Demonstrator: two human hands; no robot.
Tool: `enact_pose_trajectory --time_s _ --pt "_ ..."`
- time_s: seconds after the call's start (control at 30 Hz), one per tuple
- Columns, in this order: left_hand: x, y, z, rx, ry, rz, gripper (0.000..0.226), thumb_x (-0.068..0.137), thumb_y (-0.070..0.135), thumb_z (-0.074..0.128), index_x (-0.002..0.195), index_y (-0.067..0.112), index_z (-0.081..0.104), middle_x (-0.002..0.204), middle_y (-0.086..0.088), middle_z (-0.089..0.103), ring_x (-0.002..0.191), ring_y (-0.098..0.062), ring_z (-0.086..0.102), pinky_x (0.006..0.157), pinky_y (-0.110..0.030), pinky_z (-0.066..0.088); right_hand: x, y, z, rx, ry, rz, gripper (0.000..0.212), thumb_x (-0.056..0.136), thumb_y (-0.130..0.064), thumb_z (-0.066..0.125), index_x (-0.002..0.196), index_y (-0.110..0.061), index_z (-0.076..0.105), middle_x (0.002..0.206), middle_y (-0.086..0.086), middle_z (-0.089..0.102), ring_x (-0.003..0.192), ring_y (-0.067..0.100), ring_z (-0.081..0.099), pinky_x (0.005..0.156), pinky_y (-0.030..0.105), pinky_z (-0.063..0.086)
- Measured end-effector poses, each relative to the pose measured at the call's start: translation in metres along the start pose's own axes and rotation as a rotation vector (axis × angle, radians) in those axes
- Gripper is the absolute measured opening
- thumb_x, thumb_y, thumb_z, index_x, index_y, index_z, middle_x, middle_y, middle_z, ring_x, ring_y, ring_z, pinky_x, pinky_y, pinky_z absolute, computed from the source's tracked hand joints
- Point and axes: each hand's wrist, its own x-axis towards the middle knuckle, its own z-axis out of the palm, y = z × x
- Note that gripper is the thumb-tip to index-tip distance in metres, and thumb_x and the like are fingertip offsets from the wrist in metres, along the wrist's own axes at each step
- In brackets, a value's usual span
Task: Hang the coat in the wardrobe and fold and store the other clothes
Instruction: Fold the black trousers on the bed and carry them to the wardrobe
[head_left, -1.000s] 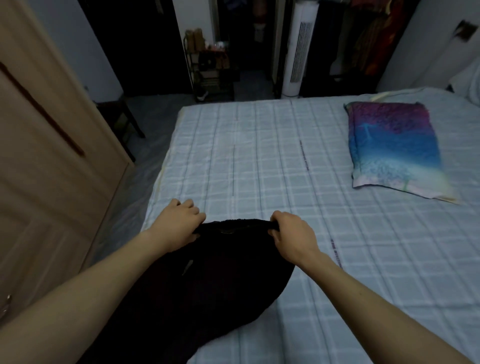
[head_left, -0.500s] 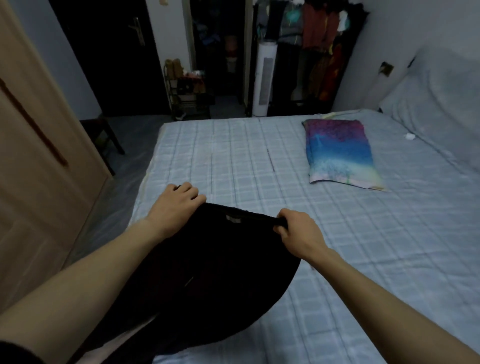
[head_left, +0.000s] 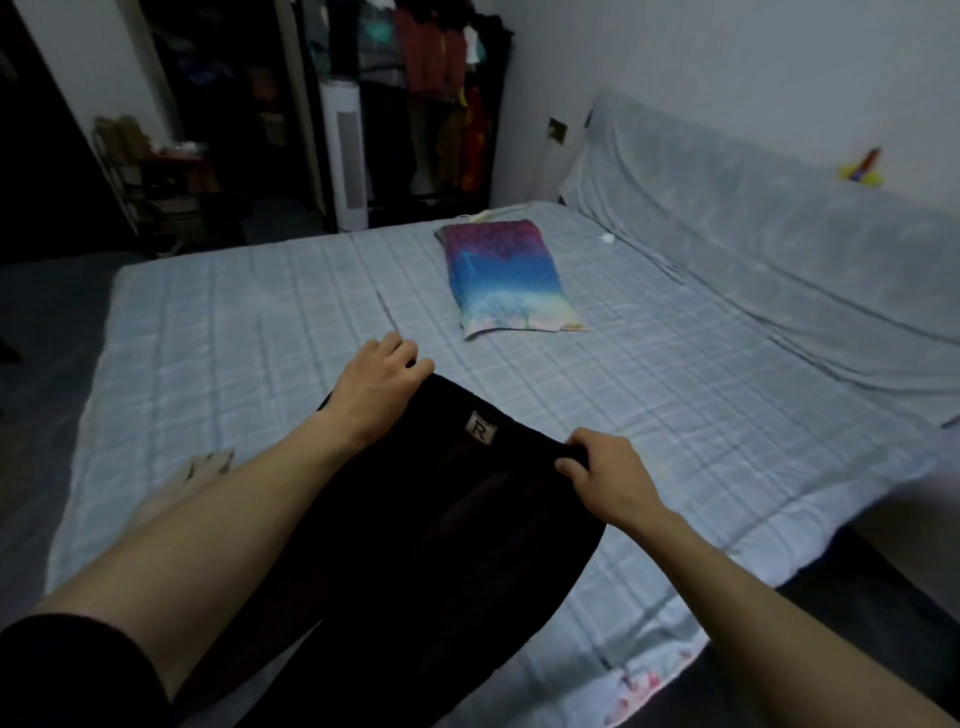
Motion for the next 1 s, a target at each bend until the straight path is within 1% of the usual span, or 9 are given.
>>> enact_pose_trajectory --time_s 0.07,0.13,0.27,0.37,0.5,0.6,0.7,0.87,1.0 --pt "0.024 0.016 0.002 -0.006 0.008 0.016 0.008 0.076 0.009 0.057 0.082 0.01 0.062 0.082 -0.011 0.055 0.078 -0.032 0.054 0.06 -0.041 0.043 0.0 0.021 -0.009 0.022 0.033 0.032 0.009 0.093 -0.027 0.061 0.086 -0.021 0.059 0.079 -0.007 0.061 0.072 0.012 0.058 0.059 0.03 0.044" --pt "0.046 0.035 0.006 0.001 0.018 0.024 0.006 0.076 0.01 0.06 0.082 0.011 0.062 0.084 -0.01 0.056 0.08 -0.031 0.053 0.064 -0.042 0.041 0.004 0.044 -0.019 0.049 0.053 0.059 0.009 0.093 -0.026 0.061 0.087 -0.02 0.059 0.08 -0.007 0.06 0.073 0.012 0.058 0.061 0.031 0.047" --pt "0.094 0.078 0.016 0.02 0.034 0.011 0.011 0.08 0.016 0.054 0.084 0.012 0.064 0.086 -0.009 0.057 0.082 -0.031 0.052 0.07 -0.042 0.039 0.02 0.099 -0.038 0.111 0.058 0.093 0.008 0.092 -0.027 0.062 0.089 -0.02 0.062 0.083 -0.005 0.064 0.074 0.013 0.061 0.068 0.036 0.053" --pt "0.131 0.11 0.027 0.022 0.024 0.005 0.011 0.08 0.016 0.058 0.088 0.012 0.064 0.089 -0.009 0.056 0.084 -0.031 0.052 0.07 -0.043 0.039 0.036 0.147 -0.056 0.147 0.059 0.084 0.008 0.092 -0.028 0.062 0.089 -0.021 0.062 0.082 -0.005 0.064 0.074 0.013 0.061 0.069 0.038 0.054" --pt "0.183 0.152 0.039 -0.022 0.055 -0.053 0.014 0.08 0.018 0.06 0.092 0.013 0.065 0.091 -0.01 0.057 0.087 -0.031 0.048 0.071 -0.042 0.036 0.059 0.204 -0.087 0.156 0.082 0.074 0.007 0.092 -0.027 0.063 0.088 -0.02 0.062 0.084 -0.005 0.064 0.076 0.014 0.06 0.065 0.033 0.048" --pt "0.219 0.179 0.049 -0.075 0.067 -0.079 0.021 0.082 0.023 0.052 0.094 0.012 0.066 0.092 -0.01 0.057 0.09 -0.029 0.044 0.072 -0.042 0.035 0.074 0.24 -0.111 0.159 0.101 0.086 0.007 0.092 -0.027 0.063 0.088 -0.021 0.062 0.083 -0.008 0.063 0.074 0.009 0.058 0.064 0.03 0.046" --pt "0.252 0.201 0.066 -0.119 0.053 -0.082 0.019 0.082 0.019 0.054 0.093 0.011 0.067 0.092 -0.01 0.057 0.089 -0.031 0.048 0.072 -0.041 0.037 0.087 0.27 -0.126 0.151 0.108 0.108 0.007 0.092 -0.027 0.064 0.087 -0.021 0.063 0.081 -0.009 0.062 0.074 0.008 0.058 0.063 0.027 0.046" --pt "0.303 0.223 0.099 -0.201 0.043 -0.054 0.017 0.079 0.009 0.069 0.096 0.011 0.067 0.092 -0.01 0.057 0.088 -0.032 0.051 0.074 -0.042 0.038 0.109 0.307 -0.139 0.113 0.137 0.156 0.008 0.092 -0.028 0.064 0.089 -0.021 0.065 0.082 -0.008 0.064 0.075 0.008 0.059 0.069 0.032 0.051" --pt "0.35 0.238 0.123 -0.226 0.091 -0.06 0.016 0.08 0.011 0.067 0.096 0.013 0.068 0.092 -0.01 0.058 0.088 -0.031 0.05 0.073 -0.04 0.035 0.134 0.335 -0.152 0.084 0.196 0.183 0.007 0.092 -0.027 0.065 0.087 -0.023 0.064 0.081 -0.011 0.063 0.074 0.006 0.058 0.07 0.03 0.05"
